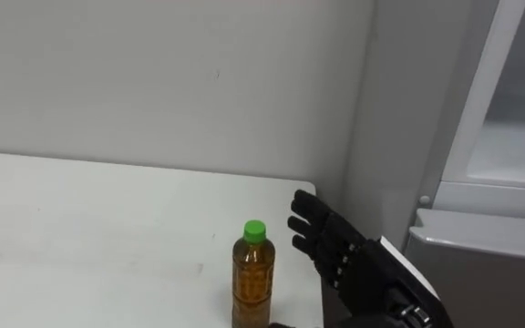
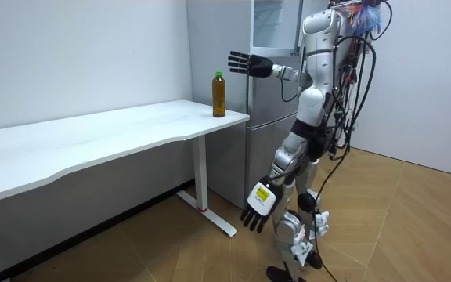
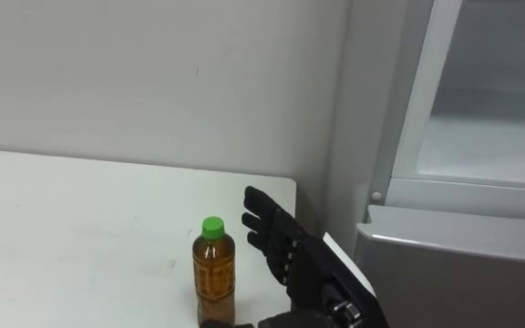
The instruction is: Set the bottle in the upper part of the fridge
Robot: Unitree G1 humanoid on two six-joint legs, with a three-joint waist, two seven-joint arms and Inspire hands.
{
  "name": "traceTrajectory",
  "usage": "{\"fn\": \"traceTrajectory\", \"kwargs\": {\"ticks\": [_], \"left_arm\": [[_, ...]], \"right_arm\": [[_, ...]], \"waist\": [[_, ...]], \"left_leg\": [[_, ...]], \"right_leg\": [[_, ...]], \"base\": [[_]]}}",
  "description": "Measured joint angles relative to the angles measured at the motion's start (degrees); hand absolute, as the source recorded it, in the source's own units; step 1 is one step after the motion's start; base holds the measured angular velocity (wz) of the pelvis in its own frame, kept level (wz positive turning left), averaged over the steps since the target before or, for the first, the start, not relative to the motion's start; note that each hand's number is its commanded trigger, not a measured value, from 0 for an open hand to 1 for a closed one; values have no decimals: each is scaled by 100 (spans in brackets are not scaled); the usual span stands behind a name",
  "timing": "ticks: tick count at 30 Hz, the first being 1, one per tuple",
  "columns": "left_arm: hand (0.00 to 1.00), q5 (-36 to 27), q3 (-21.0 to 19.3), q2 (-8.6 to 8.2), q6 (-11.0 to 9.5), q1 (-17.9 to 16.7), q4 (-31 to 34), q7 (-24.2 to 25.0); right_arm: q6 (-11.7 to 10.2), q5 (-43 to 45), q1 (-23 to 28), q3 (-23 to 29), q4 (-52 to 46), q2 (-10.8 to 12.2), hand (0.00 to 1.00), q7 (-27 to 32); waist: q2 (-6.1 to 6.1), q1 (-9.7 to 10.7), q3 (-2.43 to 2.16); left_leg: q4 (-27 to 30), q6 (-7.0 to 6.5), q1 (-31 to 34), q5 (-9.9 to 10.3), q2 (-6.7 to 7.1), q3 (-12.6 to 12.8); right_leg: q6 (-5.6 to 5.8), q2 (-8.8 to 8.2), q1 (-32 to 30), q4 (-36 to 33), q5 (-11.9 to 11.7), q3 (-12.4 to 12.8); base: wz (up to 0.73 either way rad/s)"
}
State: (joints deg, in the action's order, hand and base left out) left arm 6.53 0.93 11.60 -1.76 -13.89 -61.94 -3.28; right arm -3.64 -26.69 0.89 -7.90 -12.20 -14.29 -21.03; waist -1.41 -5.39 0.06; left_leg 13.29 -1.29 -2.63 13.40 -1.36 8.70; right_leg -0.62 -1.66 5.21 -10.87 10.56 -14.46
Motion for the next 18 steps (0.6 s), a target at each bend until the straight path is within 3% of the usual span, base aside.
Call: {"fn": "traceTrajectory", "kwargs": {"ticks": [9,18], "left_arm": [[0,159,163,3,108,-3,-4,-4],[0,234,151,12,152,92,-7,-1]], "right_arm": [[0,0,-221,-126,-5,77,0,449],[-3,1,-409,-312,21,86,0,1249]], "waist": [[-47,-35,0],[-90,-213,40]], "left_leg": [[-1,0,46,0,1,-6],[-3,-1,65,-1,8,-48]], "right_leg": [[0,-19,-32,3,-1,7],[0,7,-37,12,0,-10]], "base": [[0],[0]]}}
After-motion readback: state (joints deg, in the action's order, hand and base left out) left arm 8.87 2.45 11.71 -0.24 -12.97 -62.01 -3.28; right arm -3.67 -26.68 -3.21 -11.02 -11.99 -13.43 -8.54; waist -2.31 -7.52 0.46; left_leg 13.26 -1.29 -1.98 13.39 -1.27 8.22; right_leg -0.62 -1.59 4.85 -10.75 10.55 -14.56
